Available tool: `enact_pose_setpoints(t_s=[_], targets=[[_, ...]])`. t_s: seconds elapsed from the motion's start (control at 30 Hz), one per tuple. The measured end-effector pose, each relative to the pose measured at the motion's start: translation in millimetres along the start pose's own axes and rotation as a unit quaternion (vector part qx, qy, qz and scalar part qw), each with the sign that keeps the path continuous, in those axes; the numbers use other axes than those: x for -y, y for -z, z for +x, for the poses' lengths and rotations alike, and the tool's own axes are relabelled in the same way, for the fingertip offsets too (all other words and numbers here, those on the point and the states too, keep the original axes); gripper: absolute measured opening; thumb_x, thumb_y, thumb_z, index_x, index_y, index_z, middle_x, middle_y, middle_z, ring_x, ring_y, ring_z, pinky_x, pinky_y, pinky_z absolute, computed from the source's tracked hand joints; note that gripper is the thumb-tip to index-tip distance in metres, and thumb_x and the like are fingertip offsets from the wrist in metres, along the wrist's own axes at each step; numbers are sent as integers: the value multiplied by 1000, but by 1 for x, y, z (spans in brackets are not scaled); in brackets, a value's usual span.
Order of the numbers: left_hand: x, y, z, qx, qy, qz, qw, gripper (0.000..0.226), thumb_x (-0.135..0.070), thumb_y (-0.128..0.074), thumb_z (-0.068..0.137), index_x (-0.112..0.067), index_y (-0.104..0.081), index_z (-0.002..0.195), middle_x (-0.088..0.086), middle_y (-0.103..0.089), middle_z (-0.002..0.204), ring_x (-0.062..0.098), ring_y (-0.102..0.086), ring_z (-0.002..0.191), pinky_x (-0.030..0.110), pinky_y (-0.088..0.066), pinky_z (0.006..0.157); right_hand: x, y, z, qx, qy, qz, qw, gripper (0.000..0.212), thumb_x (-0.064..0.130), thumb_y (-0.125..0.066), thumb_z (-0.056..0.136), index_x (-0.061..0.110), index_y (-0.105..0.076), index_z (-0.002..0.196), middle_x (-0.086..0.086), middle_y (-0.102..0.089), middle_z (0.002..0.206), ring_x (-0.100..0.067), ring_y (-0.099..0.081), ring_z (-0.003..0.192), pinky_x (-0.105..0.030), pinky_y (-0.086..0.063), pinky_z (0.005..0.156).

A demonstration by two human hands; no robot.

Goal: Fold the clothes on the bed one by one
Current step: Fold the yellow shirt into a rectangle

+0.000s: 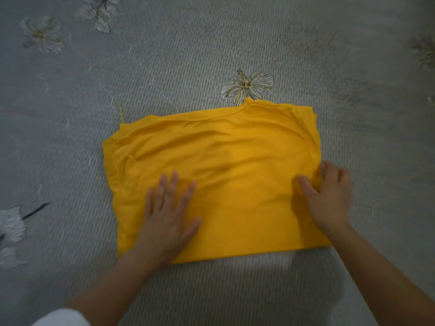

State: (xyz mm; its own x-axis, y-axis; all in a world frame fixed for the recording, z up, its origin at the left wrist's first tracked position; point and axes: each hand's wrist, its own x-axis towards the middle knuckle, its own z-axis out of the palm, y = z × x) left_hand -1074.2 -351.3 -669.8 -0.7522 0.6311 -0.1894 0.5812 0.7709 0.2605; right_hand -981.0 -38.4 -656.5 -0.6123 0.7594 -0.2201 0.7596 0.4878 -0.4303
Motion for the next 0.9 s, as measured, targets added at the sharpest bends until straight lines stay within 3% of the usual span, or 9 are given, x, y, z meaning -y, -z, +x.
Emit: enact_pose_setpoints(t_s=[0.13,0.23,0.33,0.43,0.6,0.67,0.77,0.83,0.9], targets=[[-29,-17,-42,74,-150,32,985,91,-52,-56,63,-38,-27,148,8,-17,159,34,-14,145,62,-17,109,-28,11,-31,43,-60,49,996,52,35,-72,82,7,-50,119,-11,-48,114,-28,-47,105,-39,-41,84],[-34,-13,-55,93,-66,91,989,82,-28,-54,63,-36,-36,142,11,-36,151,46,-33,135,76,-37,83,-37,20,-38,113,-22,47,992,21,24,-72,84,14,-53,88,0,-53,75,-21,-51,73,-28,-33,55],[-24,-9,-57,57,6,122,991,72,-8,-56,75,-31,-34,139,14,-45,145,55,-41,125,79,-37,69,-45,33,-43,215,-62,72,972,13,16,-73,82,7,-64,80,-10,-63,72,-31,-62,74,-34,-44,60],[-7,-4,-66,53,-1,123,991,67,-8,-43,79,-31,-30,140,13,-43,146,53,-43,125,78,-41,66,-56,47,-67,339,-133,113,924,29,16,-78,76,3,-66,100,-18,-70,93,-31,-67,83,-37,-51,66],[4,6,-90,64,10,108,992,111,5,-84,49,-29,-30,139,15,-42,146,48,-42,128,78,-37,74,-75,56,-114,571,-179,85,797,27,25,-76,78,4,-67,93,-12,-69,78,-14,-64,60,-22,-48,51],[-10,9,-101,76,11,98,992,117,-4,-85,36,-23,-35,140,19,-42,146,44,-39,132,75,-33,86,-80,57,-113,515,-170,93,835,28,30,-72,82,2,-69,83,-14,-68,74,-12,-62,59,-19,-47,53],[-57,-1,-114,83,-73,28,993,107,-31,-70,44,-16,-36,145,19,-31,151,36,-30,139,56,-17,108,-81,56,-91,242,-196,193,931,33,33,-70,83,0,-70,87,-16,-71,78,-14,-65,62,-23,-52,56],[-104,-18,-120,90,-142,-12,986,98,-44,-63,53,-12,-42,143,17,-32,151,38,-32,138,47,-17,109,-70,52,-73,127,-220,254,933,40,33,-71,83,-1,-65,104,-15,-68,88,-18,-65,73,-29,-54,63],[-154,-37,-121,120,-158,-17,980,102,-61,-63,51,-11,-50,138,17,-39,148,35,-38,135,44,-28,106,-54,43,-58,93,-237,277,927,58,36,-75,80,3,-52,122,-12,-62,103,-22,-64,87,-37,-56,72]])
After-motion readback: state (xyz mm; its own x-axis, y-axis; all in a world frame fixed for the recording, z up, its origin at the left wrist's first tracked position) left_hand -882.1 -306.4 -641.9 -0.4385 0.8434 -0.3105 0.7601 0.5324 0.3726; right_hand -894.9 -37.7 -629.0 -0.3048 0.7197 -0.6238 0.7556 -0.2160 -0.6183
